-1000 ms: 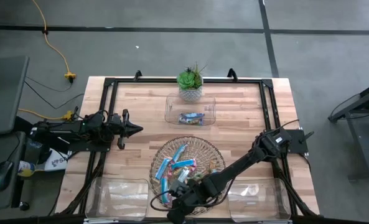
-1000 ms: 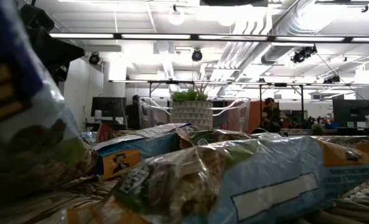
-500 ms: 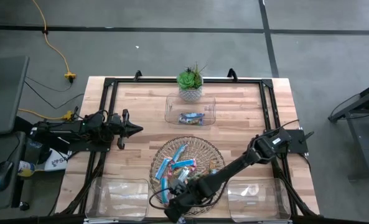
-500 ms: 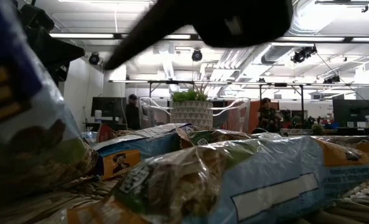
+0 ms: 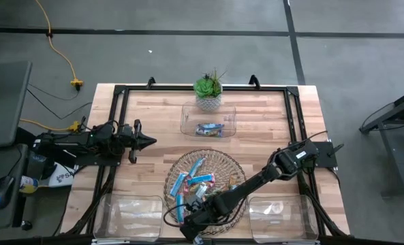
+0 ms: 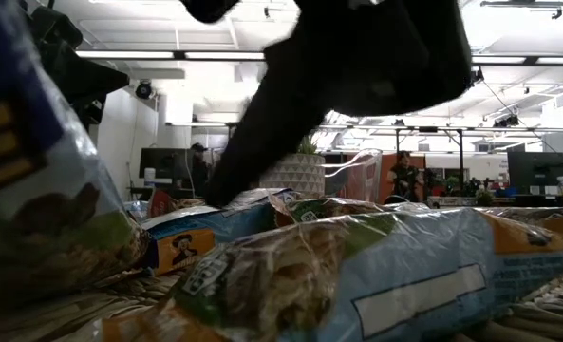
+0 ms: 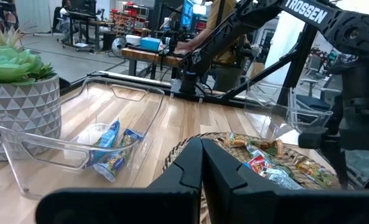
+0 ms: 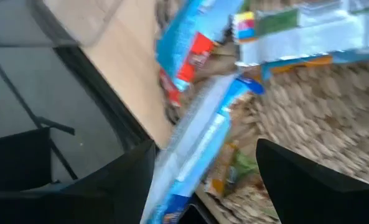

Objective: Pick and place Granola Bars by type
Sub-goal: Put the blue granola bar into the top transparent bin

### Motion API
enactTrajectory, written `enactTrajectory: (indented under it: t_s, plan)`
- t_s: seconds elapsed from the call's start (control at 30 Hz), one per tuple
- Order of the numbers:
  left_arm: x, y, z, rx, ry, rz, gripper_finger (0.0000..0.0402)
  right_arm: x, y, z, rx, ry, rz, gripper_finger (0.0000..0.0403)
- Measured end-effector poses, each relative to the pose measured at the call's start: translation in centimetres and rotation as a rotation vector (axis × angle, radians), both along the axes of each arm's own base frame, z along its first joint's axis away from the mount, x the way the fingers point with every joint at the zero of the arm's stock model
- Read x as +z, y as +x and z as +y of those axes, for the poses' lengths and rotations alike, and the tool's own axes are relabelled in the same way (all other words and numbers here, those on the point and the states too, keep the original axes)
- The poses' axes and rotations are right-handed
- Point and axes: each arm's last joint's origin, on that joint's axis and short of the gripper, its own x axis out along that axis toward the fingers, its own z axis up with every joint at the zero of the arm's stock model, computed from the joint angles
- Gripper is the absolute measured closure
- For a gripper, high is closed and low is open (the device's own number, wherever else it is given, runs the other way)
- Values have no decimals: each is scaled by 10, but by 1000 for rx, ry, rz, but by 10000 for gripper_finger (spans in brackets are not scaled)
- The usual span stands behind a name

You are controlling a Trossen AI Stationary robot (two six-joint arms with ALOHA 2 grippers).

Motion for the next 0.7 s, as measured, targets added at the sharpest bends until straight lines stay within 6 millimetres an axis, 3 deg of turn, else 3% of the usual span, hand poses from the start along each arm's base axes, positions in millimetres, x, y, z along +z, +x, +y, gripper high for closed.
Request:
enactTrajectory:
  t_s: [0.7]
  plan:
    - [0,0,0,0,0,0,401,1,3,-2,59,-7,-22,136]
